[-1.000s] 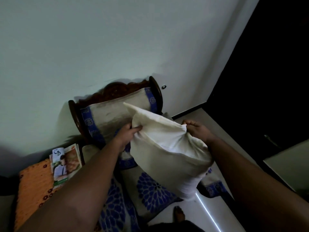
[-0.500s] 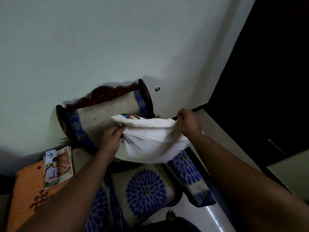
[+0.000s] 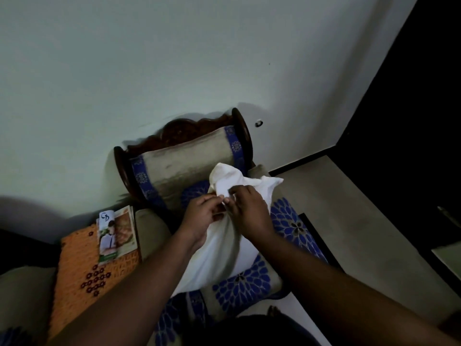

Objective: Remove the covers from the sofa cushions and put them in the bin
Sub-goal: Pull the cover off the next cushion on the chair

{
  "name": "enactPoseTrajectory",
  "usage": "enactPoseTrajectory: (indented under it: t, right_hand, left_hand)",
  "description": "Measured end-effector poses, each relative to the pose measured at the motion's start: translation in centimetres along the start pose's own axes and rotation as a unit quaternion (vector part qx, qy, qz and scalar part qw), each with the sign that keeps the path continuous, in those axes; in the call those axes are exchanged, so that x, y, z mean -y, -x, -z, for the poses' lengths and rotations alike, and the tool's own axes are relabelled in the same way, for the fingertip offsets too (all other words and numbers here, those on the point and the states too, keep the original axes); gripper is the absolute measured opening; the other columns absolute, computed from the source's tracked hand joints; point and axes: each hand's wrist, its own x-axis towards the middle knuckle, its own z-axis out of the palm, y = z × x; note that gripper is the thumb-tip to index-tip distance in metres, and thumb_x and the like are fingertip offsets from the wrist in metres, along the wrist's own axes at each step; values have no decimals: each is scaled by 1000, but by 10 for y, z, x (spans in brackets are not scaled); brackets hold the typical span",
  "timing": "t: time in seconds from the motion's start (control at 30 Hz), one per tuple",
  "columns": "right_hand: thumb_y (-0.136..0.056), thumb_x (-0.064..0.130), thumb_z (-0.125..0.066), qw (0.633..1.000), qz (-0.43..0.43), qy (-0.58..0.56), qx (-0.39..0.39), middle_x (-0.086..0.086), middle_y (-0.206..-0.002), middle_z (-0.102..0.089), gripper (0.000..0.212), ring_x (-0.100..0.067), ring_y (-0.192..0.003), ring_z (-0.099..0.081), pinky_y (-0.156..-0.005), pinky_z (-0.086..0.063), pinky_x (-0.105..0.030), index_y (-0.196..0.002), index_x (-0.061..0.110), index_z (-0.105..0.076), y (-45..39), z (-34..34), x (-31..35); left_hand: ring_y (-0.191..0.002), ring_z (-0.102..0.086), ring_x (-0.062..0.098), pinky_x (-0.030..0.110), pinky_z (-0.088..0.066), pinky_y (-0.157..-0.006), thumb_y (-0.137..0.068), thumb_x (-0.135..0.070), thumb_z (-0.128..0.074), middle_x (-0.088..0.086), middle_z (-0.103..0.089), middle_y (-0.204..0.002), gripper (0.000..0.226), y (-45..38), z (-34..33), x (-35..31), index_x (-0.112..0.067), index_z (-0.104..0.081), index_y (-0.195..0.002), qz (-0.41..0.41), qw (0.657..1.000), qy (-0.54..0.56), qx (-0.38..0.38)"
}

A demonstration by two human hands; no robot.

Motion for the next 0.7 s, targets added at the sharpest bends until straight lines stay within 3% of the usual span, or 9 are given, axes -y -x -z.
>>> enactPoseTrajectory:
  t: [0.1, 0.23, 0.33, 0.47, 0.57, 0.7]
  right_hand:
    - [-96, 55, -53, 998, 16, 66, -16, 7, -102, -63, 30, -15, -95, -57, -81, -47, -40, -108, 30, -62, 1, -7, 8]
    - [-90, 63, -52, 985, 66, 160, 0, 3, -106, -65, 44, -20, -98, -59, -81, -48, -41, -114, 27, -62, 8, -12, 5]
    - [-89, 66, -53, 987, 49, 151, -7, 5, -99, -64, 43, -19, -93, -58, -78, -47, -41, -106, 27, -63, 8, -14, 3]
    - [-88, 61, -61, 995, 51, 90, -1, 6, -97, -65, 40, -14, -89, -58, -77, -47, -37, -104, 25, -63, 4, -13, 4]
    - [-90, 52, -64, 996, 74, 26, 43, 3, -106, -69, 38, -13, -94, -62, -83, -51, -34, -113, 20, -65, 8, -9, 2]
    - [-95, 40, -64, 992, 104, 31, 61, 4, -94, -73, 22, -11, -82, -65, -76, -54, -39, -101, 20, -71, 4, -5, 6]
  left_hand:
    - [-73, -67, 17, 36, -51, -76, -93, -15, -63, 9, -74, -83, 14, 6, 2, 3, -10, -74, -85, 31, 996, 66, -48]
    - [-56, -57, 15, 29, -51, -61, -91, -6, -67, 3, -61, -60, 16, 9, 0, 4, -6, -65, -75, 56, 977, 183, -99]
    - [-60, -62, 15, 30, -55, -67, -89, -5, -71, 8, -69, -72, 3, 10, 3, 1, -2, -69, -88, 58, 973, 201, -97]
    - [-63, -67, 17, 34, -57, -75, -89, -5, -71, 11, -72, -78, 3, 16, 7, -5, -3, -70, -91, 47, 977, 188, -85]
    - [-60, -61, 18, 36, -53, -67, -89, -7, -69, 8, -67, -71, 7, 19, 10, -10, -8, -70, -82, 16, 986, 124, -114]
    - [-68, -58, 26, 41, -52, -67, -91, -14, -66, 13, -63, -71, 18, 19, 19, -7, -12, -64, -73, -50, 991, 11, -125]
